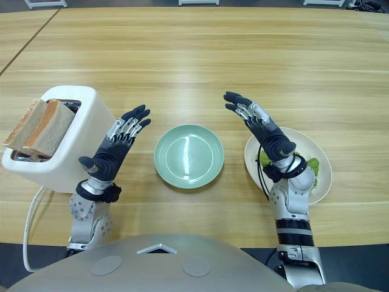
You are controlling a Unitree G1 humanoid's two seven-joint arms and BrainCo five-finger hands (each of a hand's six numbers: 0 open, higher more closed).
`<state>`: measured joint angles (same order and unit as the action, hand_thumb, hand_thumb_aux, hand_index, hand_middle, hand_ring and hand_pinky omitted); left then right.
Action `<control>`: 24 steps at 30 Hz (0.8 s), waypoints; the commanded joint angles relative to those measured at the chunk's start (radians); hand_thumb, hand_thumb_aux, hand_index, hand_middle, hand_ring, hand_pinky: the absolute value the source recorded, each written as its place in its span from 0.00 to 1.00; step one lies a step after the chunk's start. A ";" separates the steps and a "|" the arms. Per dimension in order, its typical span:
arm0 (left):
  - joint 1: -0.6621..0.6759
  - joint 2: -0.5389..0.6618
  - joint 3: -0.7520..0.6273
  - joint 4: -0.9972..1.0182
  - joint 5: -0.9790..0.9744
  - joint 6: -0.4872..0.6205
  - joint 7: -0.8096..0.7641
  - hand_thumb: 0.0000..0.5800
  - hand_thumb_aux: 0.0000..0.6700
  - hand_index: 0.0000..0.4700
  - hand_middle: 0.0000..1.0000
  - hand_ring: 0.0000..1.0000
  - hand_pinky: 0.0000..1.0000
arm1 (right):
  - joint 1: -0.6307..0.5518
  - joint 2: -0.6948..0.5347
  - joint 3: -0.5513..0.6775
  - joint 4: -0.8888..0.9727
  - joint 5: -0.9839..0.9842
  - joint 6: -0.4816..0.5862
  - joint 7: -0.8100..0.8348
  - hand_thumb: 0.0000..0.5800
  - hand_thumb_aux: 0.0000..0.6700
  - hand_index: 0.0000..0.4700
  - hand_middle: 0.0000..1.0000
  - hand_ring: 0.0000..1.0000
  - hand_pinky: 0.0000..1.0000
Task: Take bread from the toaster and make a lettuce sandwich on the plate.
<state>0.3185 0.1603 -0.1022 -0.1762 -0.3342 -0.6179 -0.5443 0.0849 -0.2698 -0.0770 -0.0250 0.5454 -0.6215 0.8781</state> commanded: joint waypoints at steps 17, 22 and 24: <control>0.107 0.191 0.564 -0.848 0.270 0.562 0.240 0.00 0.00 0.00 0.00 0.00 0.00 | -0.016 0.045 0.043 0.018 -0.046 0.013 -0.027 0.00 0.00 0.00 0.00 0.00 0.00; 0.143 0.302 0.910 -0.740 0.433 0.612 0.241 0.00 0.00 0.00 0.00 0.00 0.00 | -0.013 0.052 0.056 0.002 -0.059 0.016 -0.039 0.00 0.00 0.00 0.00 0.00 0.00; 0.208 0.315 0.933 -0.646 0.608 0.585 0.253 0.00 0.00 0.00 0.00 0.00 0.00 | -0.019 0.053 0.061 0.002 -0.060 0.019 -0.040 0.00 0.00 0.00 0.00 0.00 0.00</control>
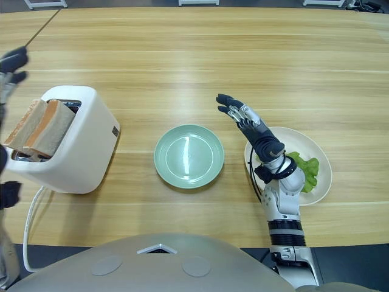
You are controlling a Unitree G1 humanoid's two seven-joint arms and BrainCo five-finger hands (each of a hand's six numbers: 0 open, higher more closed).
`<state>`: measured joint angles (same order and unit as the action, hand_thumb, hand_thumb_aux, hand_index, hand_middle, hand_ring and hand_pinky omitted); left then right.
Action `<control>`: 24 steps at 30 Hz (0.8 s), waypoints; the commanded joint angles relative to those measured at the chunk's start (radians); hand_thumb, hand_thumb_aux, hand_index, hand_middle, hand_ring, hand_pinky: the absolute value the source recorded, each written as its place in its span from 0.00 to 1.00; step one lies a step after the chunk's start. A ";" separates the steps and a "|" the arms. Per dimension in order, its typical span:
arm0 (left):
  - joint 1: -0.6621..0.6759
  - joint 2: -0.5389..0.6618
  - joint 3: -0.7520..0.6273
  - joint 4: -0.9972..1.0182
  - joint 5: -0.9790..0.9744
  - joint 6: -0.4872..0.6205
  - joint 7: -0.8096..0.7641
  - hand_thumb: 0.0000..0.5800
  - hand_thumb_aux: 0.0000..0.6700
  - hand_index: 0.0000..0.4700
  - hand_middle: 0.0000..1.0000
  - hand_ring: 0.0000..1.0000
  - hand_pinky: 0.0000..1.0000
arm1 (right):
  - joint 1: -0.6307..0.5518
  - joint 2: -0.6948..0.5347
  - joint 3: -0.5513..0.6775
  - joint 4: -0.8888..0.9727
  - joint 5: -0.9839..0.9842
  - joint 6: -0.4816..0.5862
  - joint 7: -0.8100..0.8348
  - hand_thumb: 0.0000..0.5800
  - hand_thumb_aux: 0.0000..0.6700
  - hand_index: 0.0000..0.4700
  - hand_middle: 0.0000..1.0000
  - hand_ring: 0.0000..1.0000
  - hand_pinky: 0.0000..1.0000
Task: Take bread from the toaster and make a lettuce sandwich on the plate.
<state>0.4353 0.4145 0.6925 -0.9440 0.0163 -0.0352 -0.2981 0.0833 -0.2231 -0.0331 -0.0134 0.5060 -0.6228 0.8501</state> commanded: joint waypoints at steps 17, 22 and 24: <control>0.146 0.067 0.058 0.473 0.476 -0.033 0.087 0.35 0.20 0.20 0.00 0.00 0.00 | -0.029 -0.004 0.021 -0.004 -0.028 0.020 -0.013 0.00 0.00 0.00 0.00 0.00 0.00; 0.124 0.061 0.017 0.464 0.455 -0.032 0.082 0.25 0.13 0.13 0.00 0.00 0.00 | -0.025 -0.007 0.018 -0.010 -0.028 0.020 -0.014 0.00 0.00 0.00 0.00 0.00 0.00; 0.119 0.059 -0.001 0.456 0.451 -0.031 0.077 0.19 0.10 0.10 0.00 0.00 0.00 | -0.025 -0.007 0.018 -0.011 -0.028 0.020 -0.013 0.00 0.00 0.00 0.00 0.00 0.00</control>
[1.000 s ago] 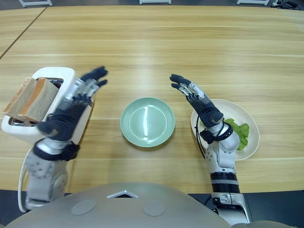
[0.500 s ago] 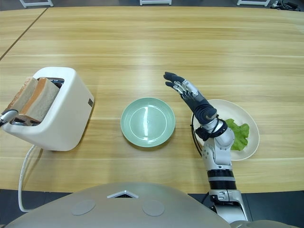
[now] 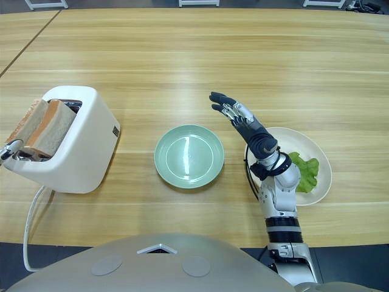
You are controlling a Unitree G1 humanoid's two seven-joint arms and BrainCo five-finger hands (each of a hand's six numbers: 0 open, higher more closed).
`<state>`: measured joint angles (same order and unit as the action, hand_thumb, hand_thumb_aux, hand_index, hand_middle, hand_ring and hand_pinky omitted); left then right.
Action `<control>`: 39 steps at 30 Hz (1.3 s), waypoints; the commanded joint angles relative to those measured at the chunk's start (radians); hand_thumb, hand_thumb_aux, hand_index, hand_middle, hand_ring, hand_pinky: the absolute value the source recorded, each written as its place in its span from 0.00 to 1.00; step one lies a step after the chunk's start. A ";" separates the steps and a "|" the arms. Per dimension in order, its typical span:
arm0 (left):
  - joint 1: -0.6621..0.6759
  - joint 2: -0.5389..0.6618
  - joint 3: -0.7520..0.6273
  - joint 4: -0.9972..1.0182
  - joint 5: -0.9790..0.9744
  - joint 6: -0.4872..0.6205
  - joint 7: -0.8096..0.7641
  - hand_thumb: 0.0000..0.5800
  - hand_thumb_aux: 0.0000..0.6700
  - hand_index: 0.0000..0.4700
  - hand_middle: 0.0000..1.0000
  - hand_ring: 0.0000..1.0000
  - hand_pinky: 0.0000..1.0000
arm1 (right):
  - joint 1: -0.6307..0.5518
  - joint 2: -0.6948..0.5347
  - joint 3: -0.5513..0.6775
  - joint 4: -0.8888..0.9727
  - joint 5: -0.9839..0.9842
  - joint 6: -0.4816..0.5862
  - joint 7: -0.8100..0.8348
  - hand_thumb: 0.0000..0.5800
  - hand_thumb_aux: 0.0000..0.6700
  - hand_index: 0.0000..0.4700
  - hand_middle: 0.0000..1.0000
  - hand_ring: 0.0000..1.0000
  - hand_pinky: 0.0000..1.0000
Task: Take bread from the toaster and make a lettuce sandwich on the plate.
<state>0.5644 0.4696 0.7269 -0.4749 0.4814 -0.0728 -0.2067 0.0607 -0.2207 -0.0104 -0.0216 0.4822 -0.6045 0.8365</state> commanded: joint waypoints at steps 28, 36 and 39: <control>-0.170 0.006 0.006 -0.086 -0.256 -0.052 0.051 1.00 1.00 1.00 0.00 0.00 0.00 | 0.009 -0.006 -0.002 -0.018 -0.017 -0.002 -0.010 0.00 0.00 0.00 0.00 0.00 0.00; -0.415 0.082 -0.033 -0.161 -0.360 -0.010 0.074 1.00 1.00 1.00 0.00 0.00 0.00 | -0.024 0.000 -0.019 0.026 -0.039 -0.030 -0.036 0.00 0.00 0.00 0.00 0.00 0.00; -0.434 0.034 -0.198 -0.232 -0.337 0.031 0.055 1.00 1.00 1.00 0.00 0.00 0.00 | -0.077 -0.025 -0.050 0.070 -0.101 -0.036 -0.083 0.00 0.00 0.00 0.00 0.00 0.00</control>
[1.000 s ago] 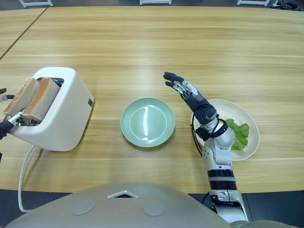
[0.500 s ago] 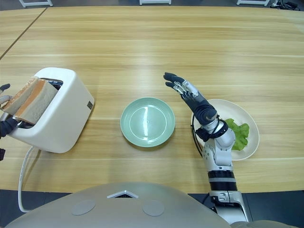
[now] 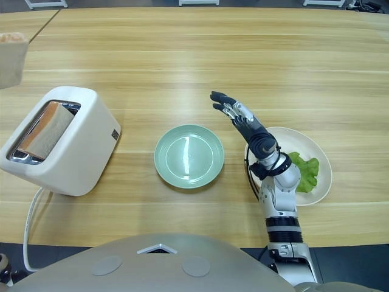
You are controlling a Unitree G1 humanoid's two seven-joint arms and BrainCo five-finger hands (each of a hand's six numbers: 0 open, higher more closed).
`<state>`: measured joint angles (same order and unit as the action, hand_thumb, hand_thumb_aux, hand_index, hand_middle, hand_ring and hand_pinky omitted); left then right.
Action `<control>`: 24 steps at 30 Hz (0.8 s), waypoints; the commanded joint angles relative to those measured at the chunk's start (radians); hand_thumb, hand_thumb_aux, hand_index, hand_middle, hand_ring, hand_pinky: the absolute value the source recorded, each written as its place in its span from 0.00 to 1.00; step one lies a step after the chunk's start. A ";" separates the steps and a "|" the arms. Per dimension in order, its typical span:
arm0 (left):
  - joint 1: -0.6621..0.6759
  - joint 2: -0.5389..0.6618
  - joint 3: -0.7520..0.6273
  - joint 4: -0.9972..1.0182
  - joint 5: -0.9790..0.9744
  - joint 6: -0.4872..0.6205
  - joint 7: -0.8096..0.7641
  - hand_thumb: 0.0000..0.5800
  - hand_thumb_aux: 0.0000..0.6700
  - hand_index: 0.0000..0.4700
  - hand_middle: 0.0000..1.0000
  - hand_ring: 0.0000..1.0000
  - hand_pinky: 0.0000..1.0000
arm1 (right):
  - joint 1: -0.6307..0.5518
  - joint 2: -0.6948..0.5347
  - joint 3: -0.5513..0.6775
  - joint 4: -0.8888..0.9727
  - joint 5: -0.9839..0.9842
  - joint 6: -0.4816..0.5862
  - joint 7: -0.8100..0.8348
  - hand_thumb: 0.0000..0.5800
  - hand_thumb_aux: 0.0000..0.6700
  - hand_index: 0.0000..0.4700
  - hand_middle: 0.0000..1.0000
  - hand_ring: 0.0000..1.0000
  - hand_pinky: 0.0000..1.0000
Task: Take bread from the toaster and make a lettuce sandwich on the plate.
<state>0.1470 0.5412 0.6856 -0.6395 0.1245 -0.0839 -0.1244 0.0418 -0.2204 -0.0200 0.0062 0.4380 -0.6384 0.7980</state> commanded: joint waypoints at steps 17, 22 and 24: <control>-0.181 -0.183 -1.130 0.290 1.005 -0.082 0.170 1.00 1.00 1.00 0.00 0.00 0.00 | -0.050 -0.343 -0.240 -0.064 -0.259 0.016 -0.160 0.00 0.00 0.00 0.00 0.00 0.00; -0.162 -0.191 -1.184 0.334 1.091 -0.080 0.225 1.00 1.00 1.00 0.00 0.00 0.00 | -0.026 -0.344 -0.228 -0.110 -0.280 0.024 -0.175 0.00 0.00 0.00 0.00 0.00 0.00; -0.155 -0.190 -1.202 0.351 1.124 -0.078 0.244 1.00 1.00 1.00 0.00 0.00 0.00 | -0.021 -0.348 -0.227 -0.108 -0.292 0.023 -0.179 0.00 0.00 0.00 0.00 0.00 0.00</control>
<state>-0.0181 0.3480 -0.4992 -0.3122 1.2107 -0.1635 0.1050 0.0096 -0.5489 -0.2475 -0.0962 0.1664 -0.6212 0.6230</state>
